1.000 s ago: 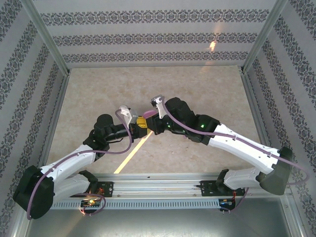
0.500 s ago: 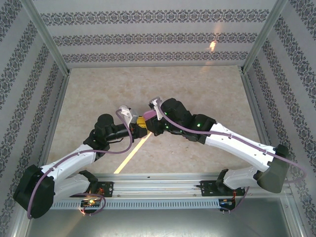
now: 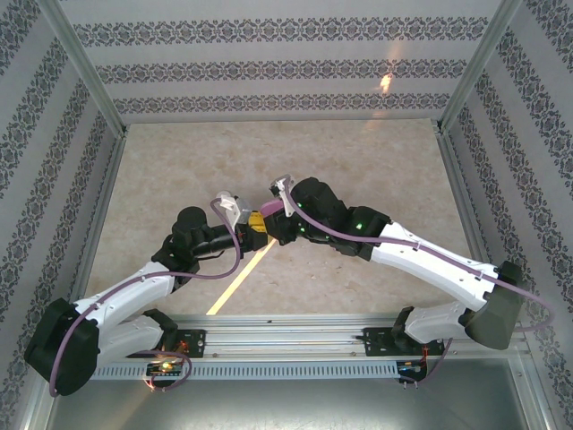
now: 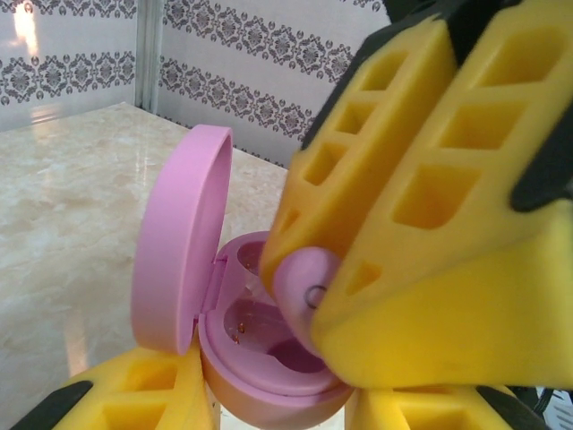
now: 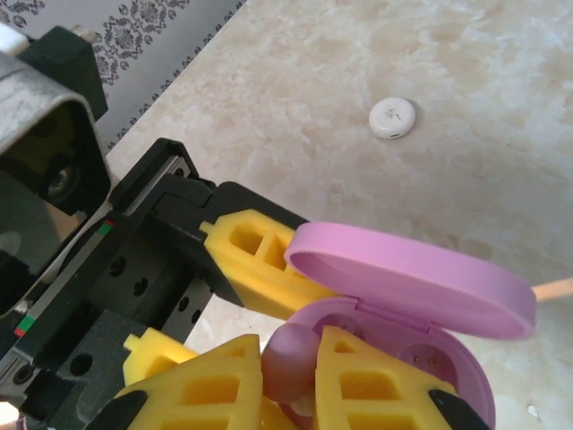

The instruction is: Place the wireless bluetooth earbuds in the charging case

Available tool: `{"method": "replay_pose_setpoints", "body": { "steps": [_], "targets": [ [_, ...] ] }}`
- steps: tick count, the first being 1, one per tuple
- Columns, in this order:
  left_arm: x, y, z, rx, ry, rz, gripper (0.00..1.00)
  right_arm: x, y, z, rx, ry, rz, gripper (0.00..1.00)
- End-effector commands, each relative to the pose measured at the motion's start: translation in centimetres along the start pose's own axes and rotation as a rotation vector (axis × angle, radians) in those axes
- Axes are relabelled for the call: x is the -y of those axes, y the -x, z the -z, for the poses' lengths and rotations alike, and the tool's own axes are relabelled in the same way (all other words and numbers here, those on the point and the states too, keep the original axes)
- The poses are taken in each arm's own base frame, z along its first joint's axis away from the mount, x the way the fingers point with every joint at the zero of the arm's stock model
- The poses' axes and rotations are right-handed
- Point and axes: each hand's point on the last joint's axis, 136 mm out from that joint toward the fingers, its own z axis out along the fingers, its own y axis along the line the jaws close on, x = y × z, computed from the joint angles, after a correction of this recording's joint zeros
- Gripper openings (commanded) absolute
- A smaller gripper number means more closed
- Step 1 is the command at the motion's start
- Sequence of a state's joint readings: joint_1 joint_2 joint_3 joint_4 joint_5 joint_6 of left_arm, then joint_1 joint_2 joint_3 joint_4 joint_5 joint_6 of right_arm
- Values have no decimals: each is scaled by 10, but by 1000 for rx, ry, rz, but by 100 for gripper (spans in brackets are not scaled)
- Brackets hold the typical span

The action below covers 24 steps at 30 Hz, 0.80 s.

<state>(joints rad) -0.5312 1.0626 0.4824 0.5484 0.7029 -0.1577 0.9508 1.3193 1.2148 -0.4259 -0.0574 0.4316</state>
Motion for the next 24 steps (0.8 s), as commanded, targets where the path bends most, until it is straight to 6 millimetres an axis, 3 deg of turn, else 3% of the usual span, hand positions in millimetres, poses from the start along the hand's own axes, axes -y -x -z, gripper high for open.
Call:
{"method": "replay_pose_setpoints", "body": {
  "steps": [1, 7, 15, 24],
  "targets": [
    [14, 32, 1, 87, -39, -63, 4, 4, 10, -2, 30, -8, -37, 15],
    [14, 31, 2, 88, -35, -60, 4, 0, 15, -5, 27, 15, -34, 14],
    [14, 32, 1, 90, -33, -61, 4, 0, 1, -12, -18, 30, -41, 15],
    [13, 35, 0, 87, -28, -69, 4, 8, -9, -9, -35, -4, -49, 25]
  ]
}}
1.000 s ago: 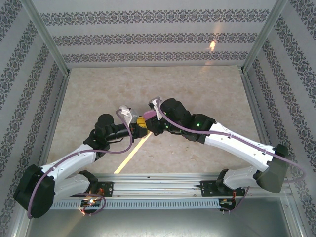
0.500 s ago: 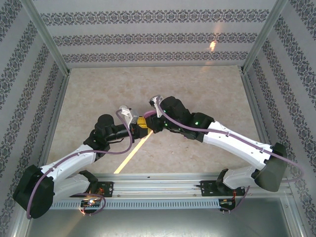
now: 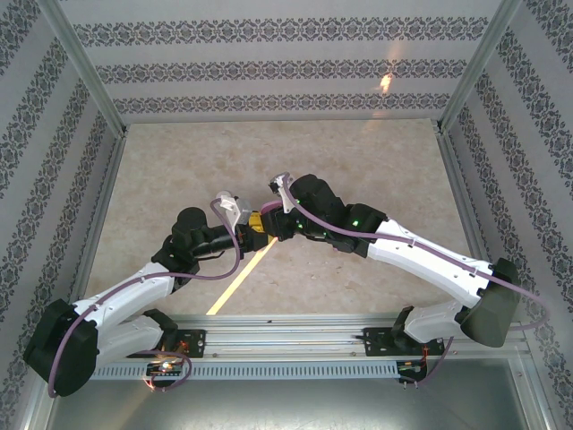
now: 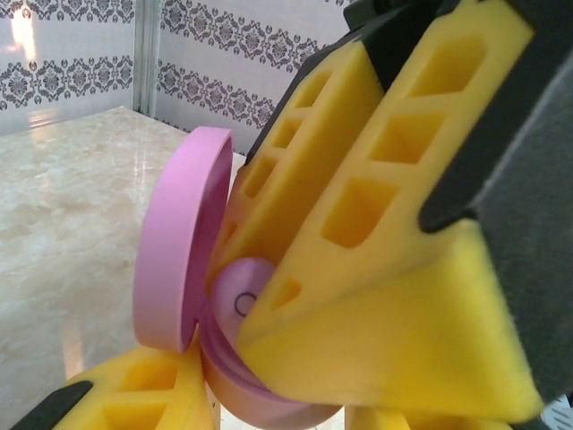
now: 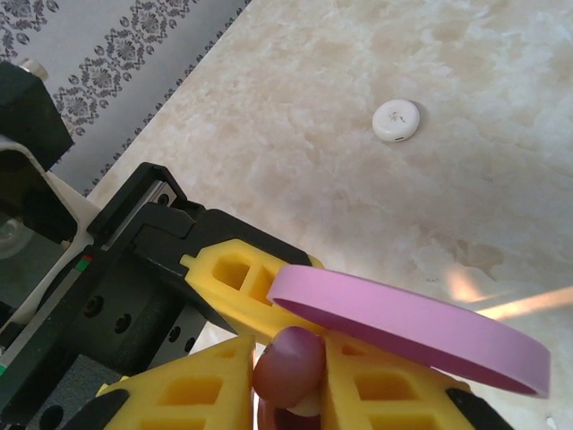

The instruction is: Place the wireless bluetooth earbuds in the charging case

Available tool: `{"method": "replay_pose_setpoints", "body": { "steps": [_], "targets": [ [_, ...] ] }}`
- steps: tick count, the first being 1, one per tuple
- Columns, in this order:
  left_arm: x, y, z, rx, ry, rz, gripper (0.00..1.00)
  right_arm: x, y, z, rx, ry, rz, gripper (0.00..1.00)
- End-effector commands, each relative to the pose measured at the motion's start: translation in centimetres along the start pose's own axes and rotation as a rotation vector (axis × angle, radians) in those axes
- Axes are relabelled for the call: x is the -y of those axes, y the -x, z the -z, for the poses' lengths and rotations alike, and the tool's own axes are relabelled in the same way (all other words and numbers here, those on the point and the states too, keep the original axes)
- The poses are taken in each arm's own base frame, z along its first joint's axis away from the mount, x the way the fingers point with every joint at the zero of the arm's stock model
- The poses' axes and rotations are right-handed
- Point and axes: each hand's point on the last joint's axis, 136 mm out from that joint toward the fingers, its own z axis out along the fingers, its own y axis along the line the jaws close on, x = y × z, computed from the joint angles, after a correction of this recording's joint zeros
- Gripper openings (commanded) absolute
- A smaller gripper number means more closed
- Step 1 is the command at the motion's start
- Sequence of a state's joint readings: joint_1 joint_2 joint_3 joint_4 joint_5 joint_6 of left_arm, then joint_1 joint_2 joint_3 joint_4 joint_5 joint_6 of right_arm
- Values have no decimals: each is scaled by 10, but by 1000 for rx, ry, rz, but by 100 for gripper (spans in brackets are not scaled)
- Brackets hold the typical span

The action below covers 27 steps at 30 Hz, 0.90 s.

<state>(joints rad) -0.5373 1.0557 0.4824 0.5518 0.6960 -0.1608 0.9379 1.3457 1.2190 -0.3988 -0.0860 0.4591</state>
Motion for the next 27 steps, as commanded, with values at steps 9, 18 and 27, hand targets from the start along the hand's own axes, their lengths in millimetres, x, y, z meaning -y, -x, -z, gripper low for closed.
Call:
{"method": "replay_pose_setpoints", "body": {
  "steps": [9, 18, 27],
  "targets": [
    [11, 33, -2, 75, -29, -63, 4, 14, -8, 3, -16, -58, -12, 27],
    [9, 32, -2, 73, -22, -65, 4, 18, -7, 10, -8, -79, -10, 31],
    [10, 31, -3, 68, -30, -54, 4, 18, -4, 16, 7, -81, -24, 34]
  ]
}}
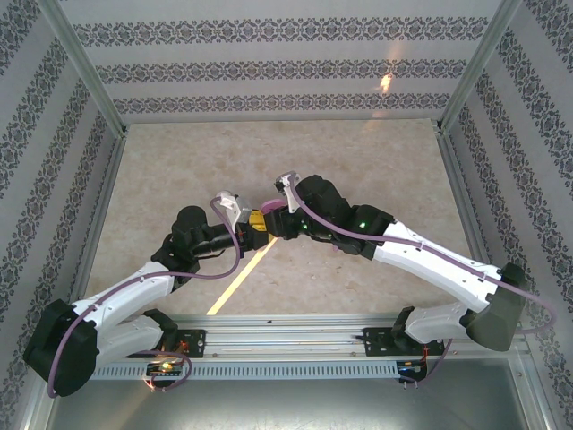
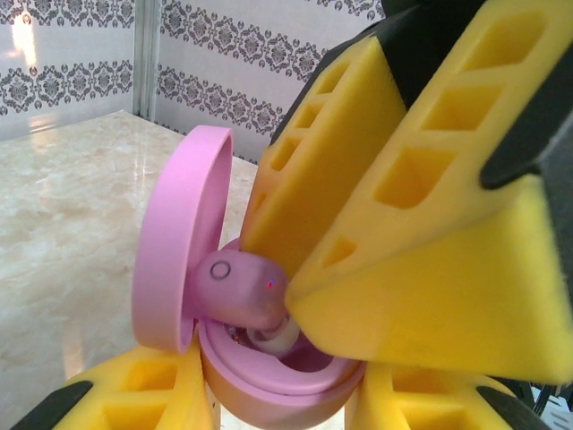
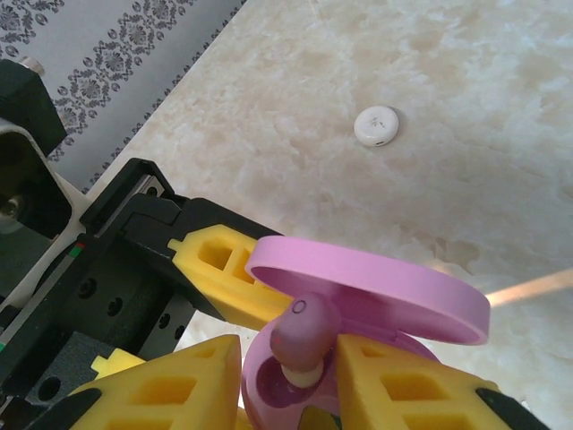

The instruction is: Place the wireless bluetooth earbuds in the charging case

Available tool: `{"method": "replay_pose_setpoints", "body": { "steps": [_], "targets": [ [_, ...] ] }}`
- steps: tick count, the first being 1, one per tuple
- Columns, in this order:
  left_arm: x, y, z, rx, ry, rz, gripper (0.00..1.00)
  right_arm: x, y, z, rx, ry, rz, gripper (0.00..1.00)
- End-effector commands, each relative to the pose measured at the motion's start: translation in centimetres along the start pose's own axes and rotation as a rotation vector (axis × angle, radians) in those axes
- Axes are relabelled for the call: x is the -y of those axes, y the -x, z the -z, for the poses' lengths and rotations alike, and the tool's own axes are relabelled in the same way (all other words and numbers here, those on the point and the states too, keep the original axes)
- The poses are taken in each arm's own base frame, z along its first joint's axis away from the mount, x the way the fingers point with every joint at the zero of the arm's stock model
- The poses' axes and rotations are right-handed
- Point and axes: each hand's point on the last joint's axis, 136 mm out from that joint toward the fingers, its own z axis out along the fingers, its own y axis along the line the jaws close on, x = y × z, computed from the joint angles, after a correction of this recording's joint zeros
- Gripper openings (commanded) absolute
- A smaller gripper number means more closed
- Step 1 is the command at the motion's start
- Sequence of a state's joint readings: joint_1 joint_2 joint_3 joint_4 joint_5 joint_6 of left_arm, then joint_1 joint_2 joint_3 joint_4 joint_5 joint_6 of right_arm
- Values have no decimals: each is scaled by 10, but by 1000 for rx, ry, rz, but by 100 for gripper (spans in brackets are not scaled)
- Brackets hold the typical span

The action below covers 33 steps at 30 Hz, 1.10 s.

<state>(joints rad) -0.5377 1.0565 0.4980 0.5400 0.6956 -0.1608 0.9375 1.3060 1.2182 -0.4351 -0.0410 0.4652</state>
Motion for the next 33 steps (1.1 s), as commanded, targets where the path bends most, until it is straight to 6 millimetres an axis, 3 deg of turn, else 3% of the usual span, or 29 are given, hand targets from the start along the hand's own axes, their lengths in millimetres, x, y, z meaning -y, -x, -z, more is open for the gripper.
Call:
{"method": "replay_pose_setpoints", "body": {
  "steps": [1, 5, 16, 33],
  "targets": [
    [10, 26, -2, 65, -30, -53, 4, 12, -7, 2, -18, -40, -19, 34],
    [11, 25, -1, 62, -28, -53, 4, 10, -6, 4, -19, -30, -28, 33],
    [5, 17, -2, 27, 0, -74, 4, -1, 9, 35, 47, 23, -102, 35],
    [8, 18, -2, 26, -17, -76, 4, 6, 9, 12, -10, 6, -147, 26]
  ]
}}
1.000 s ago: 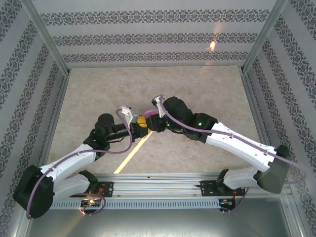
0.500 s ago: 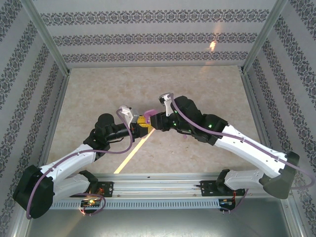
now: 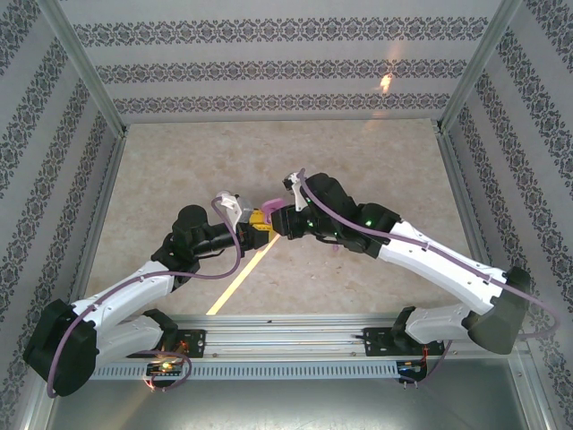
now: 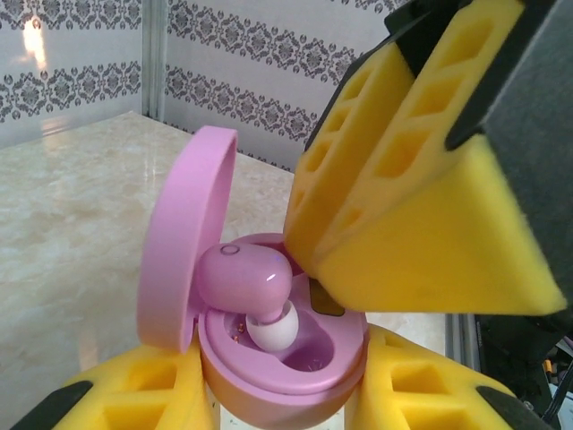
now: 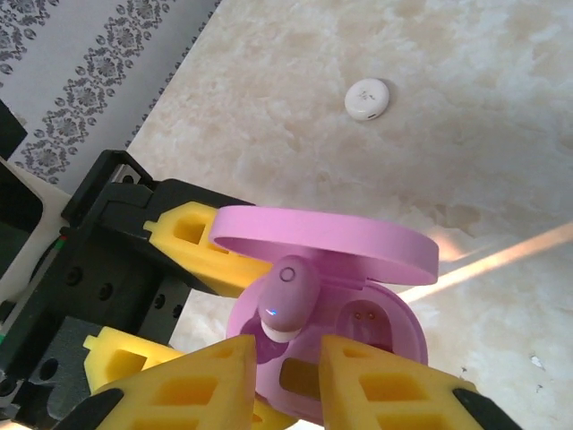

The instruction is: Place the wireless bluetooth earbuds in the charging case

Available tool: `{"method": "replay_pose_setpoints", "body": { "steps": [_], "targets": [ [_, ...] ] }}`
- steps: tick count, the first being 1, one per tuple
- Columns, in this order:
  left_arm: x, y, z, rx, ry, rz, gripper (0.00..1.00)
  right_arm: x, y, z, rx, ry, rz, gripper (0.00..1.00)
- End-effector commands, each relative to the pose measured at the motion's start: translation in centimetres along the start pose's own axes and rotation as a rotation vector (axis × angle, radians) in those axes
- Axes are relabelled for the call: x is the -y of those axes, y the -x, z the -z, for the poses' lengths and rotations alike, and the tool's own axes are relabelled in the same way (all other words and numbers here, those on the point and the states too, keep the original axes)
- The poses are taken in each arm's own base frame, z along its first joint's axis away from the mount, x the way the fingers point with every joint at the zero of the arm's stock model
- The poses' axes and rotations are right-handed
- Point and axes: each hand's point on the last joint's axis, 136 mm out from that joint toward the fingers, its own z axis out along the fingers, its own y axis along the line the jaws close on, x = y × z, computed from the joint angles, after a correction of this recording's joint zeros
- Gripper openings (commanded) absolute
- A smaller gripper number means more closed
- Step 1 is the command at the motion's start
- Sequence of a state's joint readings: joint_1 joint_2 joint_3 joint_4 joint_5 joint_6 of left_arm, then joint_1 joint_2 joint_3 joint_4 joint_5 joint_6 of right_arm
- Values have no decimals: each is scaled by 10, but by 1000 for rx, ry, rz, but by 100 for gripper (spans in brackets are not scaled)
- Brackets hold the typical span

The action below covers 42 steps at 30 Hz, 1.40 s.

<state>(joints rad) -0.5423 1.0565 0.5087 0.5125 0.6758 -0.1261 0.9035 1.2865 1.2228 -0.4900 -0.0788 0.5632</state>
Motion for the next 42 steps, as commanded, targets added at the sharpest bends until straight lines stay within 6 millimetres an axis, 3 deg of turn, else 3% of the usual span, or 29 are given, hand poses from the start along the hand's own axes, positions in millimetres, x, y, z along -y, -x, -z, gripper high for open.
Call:
{"method": "replay_pose_setpoints", "body": {
  "steps": [1, 16, 42],
  "targets": [
    [10, 18, -1, 38, -35, -50, 4, -4, 13, 3, 20, 14, -30, 26],
    [10, 16, -4, 30, -40, -48, 4, 1, 19, -4, 11, -2, -33, 28],
    [7, 14, -4, 25, -24, -46, 4, 4, -3, -1, -33, 32, -77, 20]
  ]
}}
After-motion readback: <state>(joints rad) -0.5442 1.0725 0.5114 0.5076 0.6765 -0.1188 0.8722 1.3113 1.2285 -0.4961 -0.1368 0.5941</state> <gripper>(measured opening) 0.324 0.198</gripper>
